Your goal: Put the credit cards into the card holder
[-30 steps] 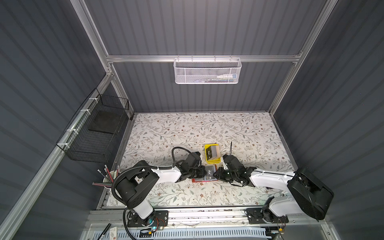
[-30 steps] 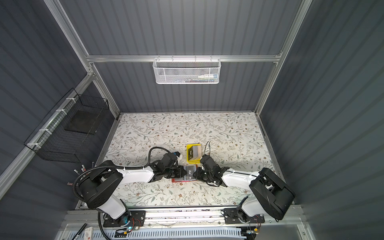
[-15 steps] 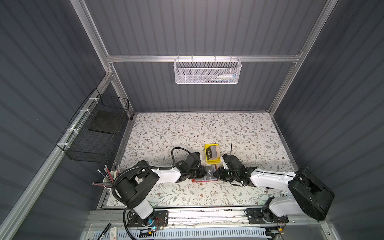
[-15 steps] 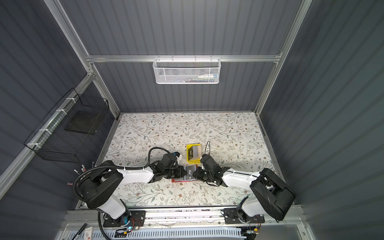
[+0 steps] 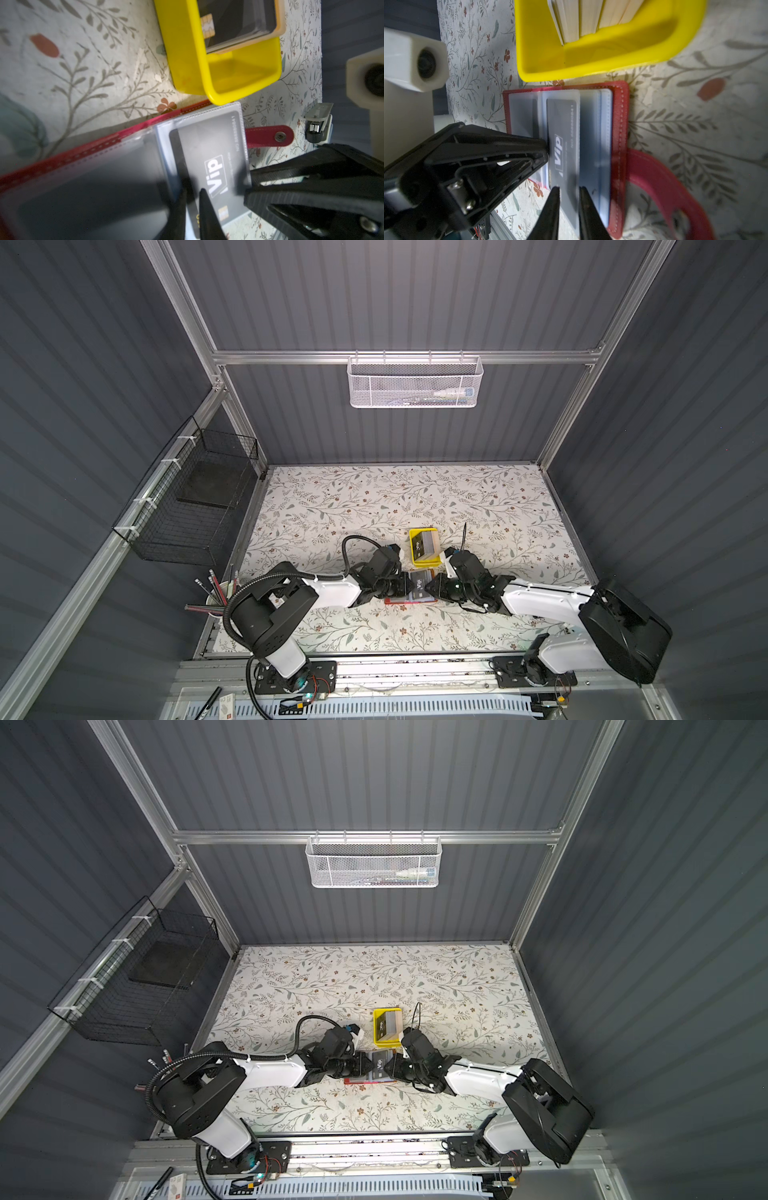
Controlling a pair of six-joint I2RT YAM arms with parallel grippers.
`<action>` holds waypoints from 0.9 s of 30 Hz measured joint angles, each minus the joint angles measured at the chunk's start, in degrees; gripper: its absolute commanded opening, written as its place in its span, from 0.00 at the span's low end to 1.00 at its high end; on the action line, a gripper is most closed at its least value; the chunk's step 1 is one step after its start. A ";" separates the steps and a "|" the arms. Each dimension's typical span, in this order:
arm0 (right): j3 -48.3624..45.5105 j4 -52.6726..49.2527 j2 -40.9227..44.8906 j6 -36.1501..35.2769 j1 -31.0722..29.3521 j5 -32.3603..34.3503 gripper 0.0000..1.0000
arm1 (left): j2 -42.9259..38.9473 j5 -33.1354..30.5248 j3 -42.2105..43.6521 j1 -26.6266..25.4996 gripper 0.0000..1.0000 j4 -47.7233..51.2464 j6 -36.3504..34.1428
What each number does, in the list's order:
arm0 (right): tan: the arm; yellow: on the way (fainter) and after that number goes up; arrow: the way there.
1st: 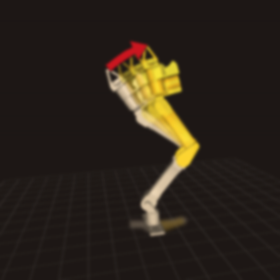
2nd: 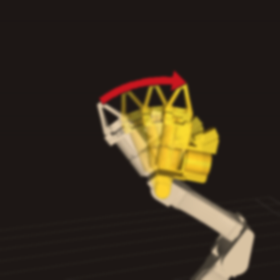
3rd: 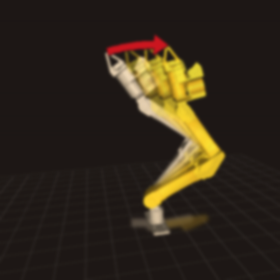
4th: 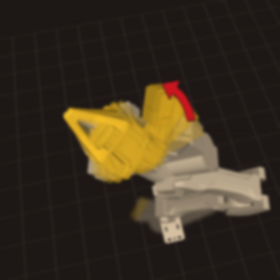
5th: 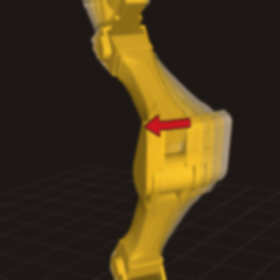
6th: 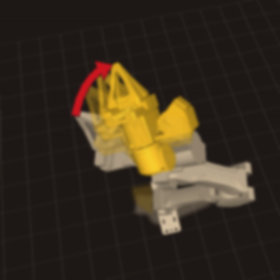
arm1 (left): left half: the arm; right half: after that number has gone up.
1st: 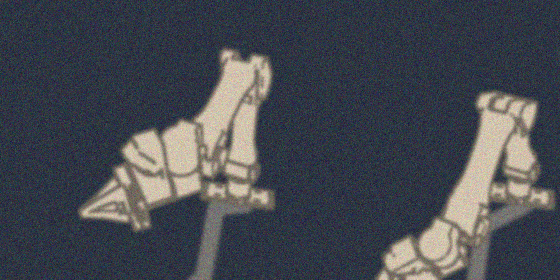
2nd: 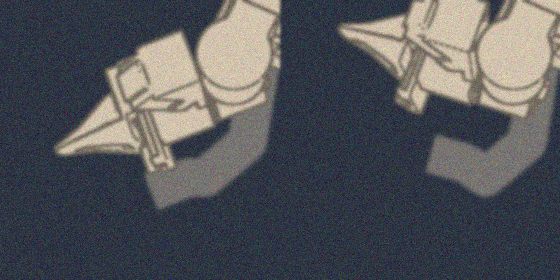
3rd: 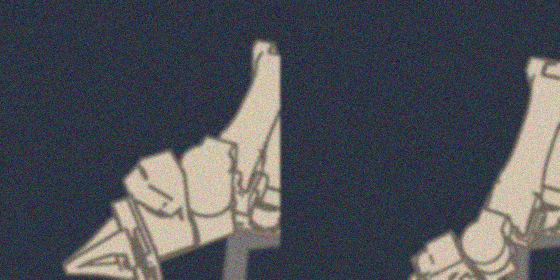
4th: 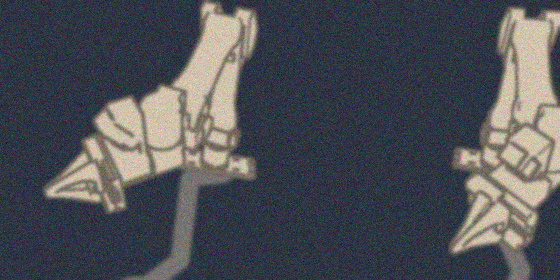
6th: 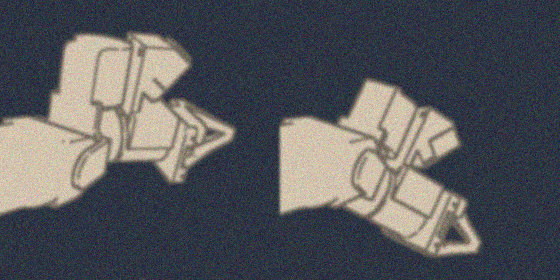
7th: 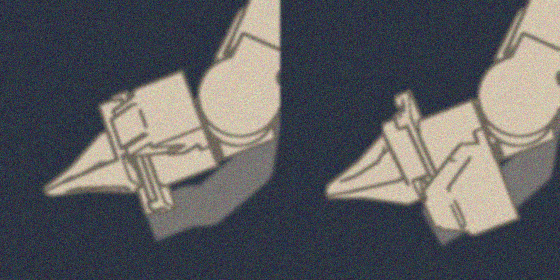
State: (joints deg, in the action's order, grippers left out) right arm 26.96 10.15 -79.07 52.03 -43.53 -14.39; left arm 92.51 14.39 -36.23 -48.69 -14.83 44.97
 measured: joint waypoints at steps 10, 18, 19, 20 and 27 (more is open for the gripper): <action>0.20 -0.94 1.05 -1.77 -0.44 1.40 0.26 | -7.34 0.63 1.31 0.17 0.25 0.20 0.15; 2.43 -2.08 2.38 -3.48 -1.55 1.75 0.27 | -11.43 1.70 4.02 3.72 0.26 0.17 0.90; 2.75 -2.12 2.36 -3.54 -1.73 1.75 0.27 | -11.96 1.97 4.24 4.46 0.26 0.17 0.94; 3.13 -2.14 2.36 -3.63 -2.01 1.77 0.28 | -12.57 2.23 4.52 5.33 0.26 0.07 0.98; 7.50 -3.32 -0.13 -3.67 -4.37 2.38 0.33 | -16.57 4.00 5.35 9.38 0.27 0.70 1.07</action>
State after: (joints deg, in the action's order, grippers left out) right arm 34.46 6.83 -79.20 48.36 -47.90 -12.01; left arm 75.94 18.39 -30.87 -39.31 -14.13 46.04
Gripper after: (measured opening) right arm 0.316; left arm 0.265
